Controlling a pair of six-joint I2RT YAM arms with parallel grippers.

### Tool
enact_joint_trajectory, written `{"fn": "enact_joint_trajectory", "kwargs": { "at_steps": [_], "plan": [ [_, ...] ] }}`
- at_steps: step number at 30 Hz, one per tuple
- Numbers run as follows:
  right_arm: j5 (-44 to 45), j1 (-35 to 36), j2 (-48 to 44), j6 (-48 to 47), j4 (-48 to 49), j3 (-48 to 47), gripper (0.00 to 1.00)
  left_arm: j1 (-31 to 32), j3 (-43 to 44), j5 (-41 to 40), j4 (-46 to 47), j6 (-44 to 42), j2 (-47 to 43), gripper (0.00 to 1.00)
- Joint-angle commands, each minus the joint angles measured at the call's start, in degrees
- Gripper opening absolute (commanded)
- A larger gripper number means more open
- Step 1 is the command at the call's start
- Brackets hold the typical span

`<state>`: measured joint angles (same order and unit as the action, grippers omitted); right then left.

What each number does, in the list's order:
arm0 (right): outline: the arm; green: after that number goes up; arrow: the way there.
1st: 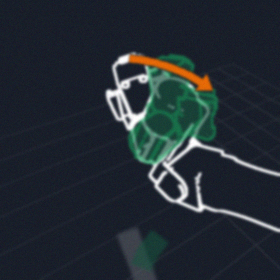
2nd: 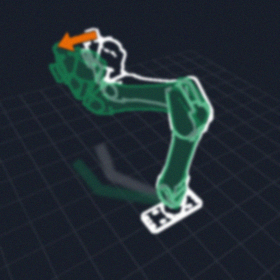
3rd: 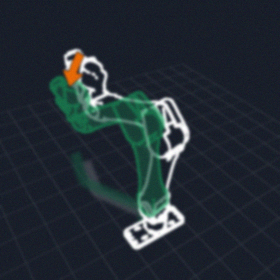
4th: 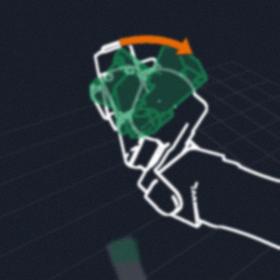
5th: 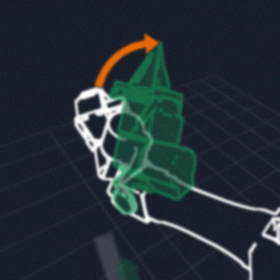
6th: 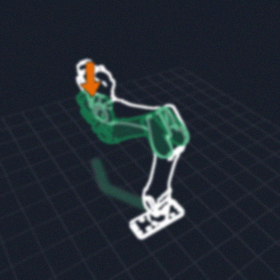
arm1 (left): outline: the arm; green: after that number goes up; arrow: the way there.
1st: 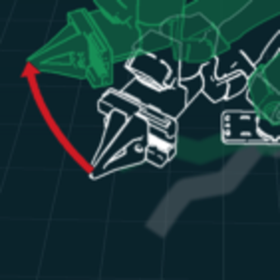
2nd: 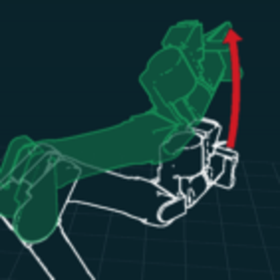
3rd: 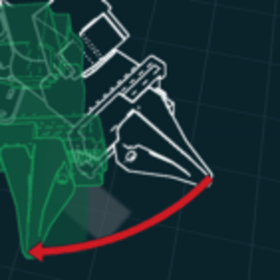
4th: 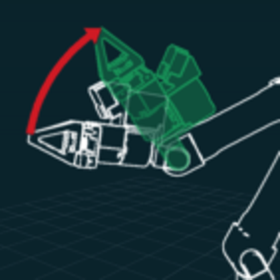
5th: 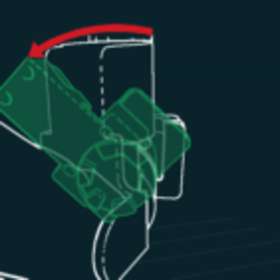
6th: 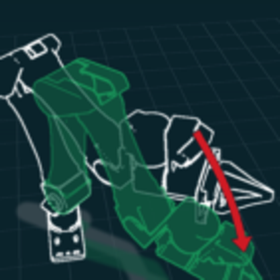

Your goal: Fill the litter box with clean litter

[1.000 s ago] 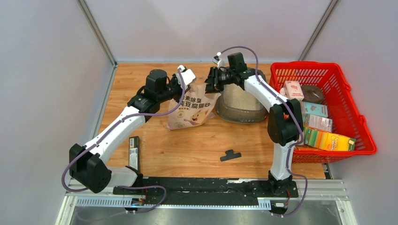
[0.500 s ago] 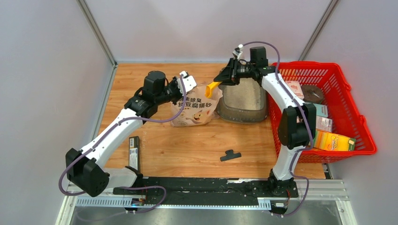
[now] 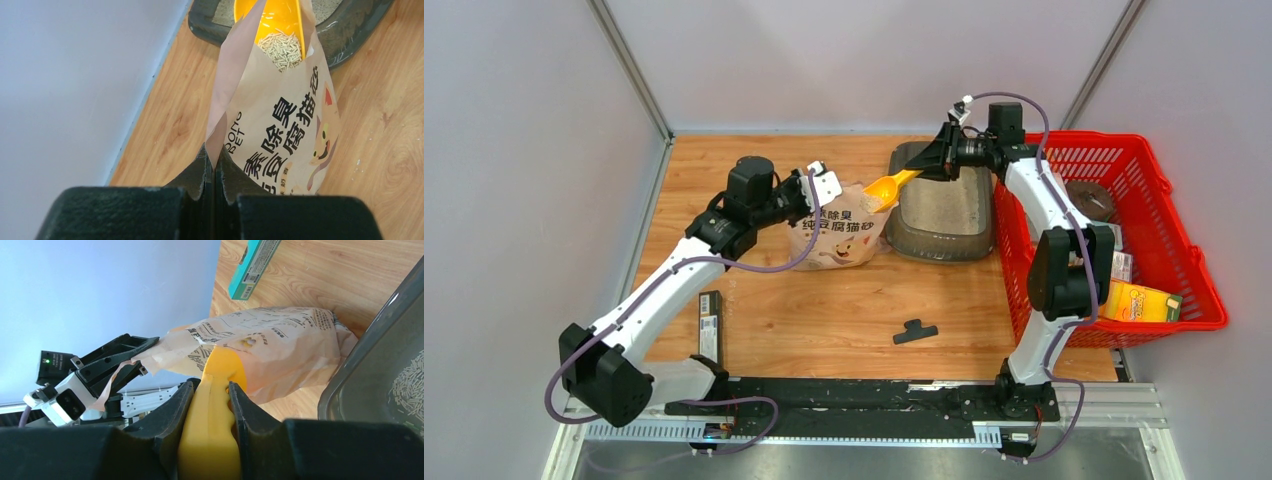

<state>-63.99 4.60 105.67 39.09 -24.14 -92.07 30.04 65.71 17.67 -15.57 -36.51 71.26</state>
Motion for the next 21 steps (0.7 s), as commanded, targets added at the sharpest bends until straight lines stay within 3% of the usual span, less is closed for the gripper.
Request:
{"fn": "enact_joint_trajectory", "kwargs": {
  "at_steps": [1, 21],
  "plan": [
    [-1.76, -2.31, -2.31, 3.36, 4.98, 0.58, 0.00, 0.37, 1.09, 1.14, 12.14, -2.69, -6.31, 0.00],
    [-4.92, -6.18, -1.87, 7.49, 9.29, -0.48, 0.00, 0.37, 2.67, 1.31, 13.20, -2.51, -3.59, 0.00]
  ]
}}
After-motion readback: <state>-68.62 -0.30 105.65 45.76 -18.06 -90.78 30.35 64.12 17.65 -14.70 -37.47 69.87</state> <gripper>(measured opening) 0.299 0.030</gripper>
